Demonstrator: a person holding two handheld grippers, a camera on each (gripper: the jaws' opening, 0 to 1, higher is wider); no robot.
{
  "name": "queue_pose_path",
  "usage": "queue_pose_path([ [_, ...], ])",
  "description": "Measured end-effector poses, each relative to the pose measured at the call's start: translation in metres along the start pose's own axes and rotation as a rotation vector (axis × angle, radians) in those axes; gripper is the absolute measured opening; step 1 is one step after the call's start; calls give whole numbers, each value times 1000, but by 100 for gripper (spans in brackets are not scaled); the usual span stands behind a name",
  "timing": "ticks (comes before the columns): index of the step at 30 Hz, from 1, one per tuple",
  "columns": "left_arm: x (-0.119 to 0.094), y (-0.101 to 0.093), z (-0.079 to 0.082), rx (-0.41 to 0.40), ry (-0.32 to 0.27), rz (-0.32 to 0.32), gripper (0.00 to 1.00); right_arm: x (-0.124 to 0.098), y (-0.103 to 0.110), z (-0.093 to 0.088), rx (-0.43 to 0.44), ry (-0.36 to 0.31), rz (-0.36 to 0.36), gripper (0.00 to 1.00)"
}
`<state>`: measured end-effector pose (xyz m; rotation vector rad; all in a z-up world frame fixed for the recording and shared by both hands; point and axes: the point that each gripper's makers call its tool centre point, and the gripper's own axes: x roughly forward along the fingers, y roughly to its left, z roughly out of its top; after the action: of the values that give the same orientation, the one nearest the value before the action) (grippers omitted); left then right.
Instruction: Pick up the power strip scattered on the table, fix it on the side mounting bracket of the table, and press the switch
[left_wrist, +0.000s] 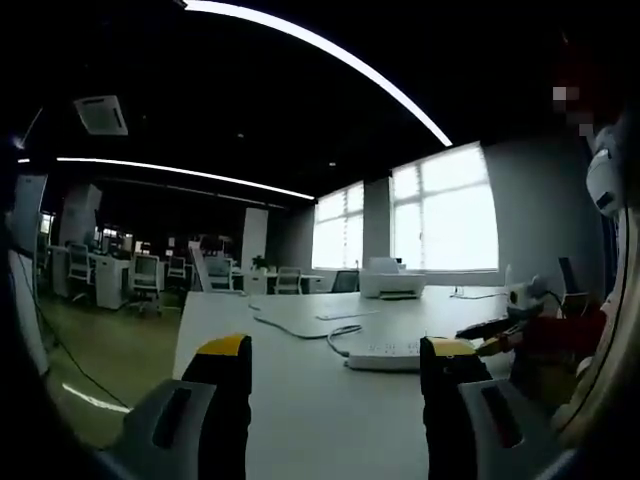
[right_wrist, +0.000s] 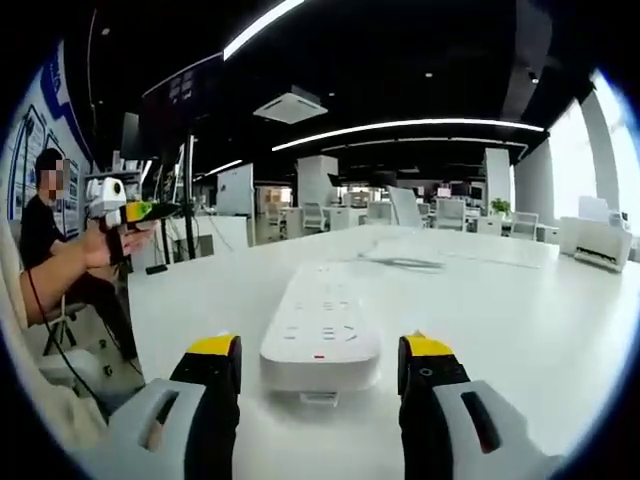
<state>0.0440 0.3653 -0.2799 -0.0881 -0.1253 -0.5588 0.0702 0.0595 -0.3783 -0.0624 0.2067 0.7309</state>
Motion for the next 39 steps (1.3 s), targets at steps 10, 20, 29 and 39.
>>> queue_pose_path([
  [10,-1,1,1,0,-4,4,72,4,-1,-6,7,43,-2,57],
  [20,-2,1,1,-2,-7,10,72,7,2,-8,2,63,7,54],
  [29,-4,3,3,-8,-13,15,72,9,-1,-11,-6,86,-2,49],
  [39,-9,4,4,-14,-17,24,72,9,0,-10,-5,75,-7,48],
])
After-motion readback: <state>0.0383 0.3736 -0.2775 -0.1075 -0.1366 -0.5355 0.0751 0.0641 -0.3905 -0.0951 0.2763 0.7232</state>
